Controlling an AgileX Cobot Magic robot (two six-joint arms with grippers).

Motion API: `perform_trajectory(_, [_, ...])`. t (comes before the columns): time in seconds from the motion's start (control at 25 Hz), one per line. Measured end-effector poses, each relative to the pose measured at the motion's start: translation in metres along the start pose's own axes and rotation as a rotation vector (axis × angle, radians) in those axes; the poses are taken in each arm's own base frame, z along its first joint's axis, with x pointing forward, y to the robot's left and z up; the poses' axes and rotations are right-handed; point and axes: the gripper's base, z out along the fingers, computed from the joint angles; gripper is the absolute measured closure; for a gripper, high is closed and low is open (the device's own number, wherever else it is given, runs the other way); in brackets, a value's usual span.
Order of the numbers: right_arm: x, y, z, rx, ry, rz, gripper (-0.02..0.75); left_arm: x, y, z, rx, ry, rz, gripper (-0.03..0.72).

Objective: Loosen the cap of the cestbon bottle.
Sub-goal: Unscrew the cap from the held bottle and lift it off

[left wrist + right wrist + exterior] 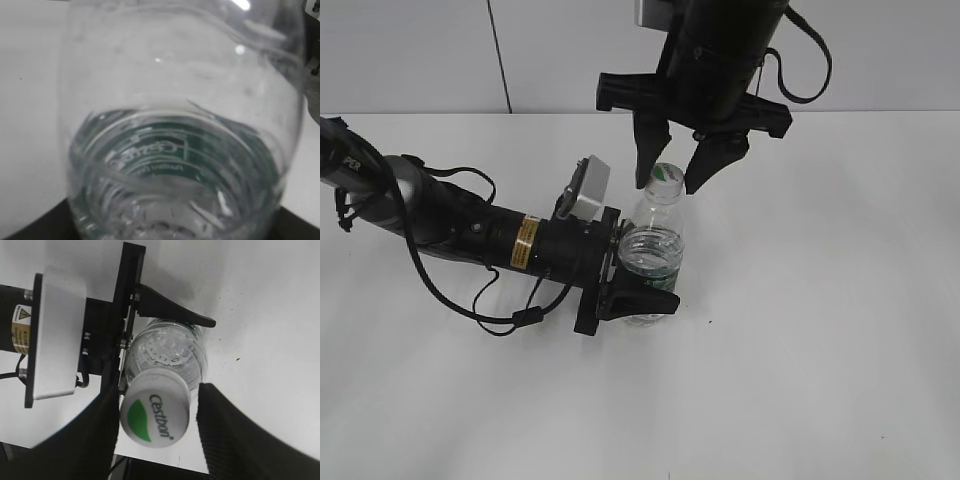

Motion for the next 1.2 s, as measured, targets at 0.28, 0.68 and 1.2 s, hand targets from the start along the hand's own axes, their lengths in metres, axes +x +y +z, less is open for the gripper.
perform_trajectory(0.28, [0.0006, 0.0006, 0.0000, -0.007, 0.007, 0.003, 0.435, 0.0000, 0.0000, 0.0000, 0.000, 0.000, -0.001, 0.284])
perform_trajectory(0.68, [0.0012, 0.0015, 0.0000, -0.018, 0.011, -0.294, 0.435, 0.0002, -0.0003, 0.0000, 0.003, 0.002, 0.002, 0.284])
perform_trajectory(1.2, [0.0027, 0.0038, 0.0003, -0.055, 0.005, -1.091, 0.435, 0.0012, -0.0025, -0.0006, 0.029, 0.011, 0.017, 0.284])
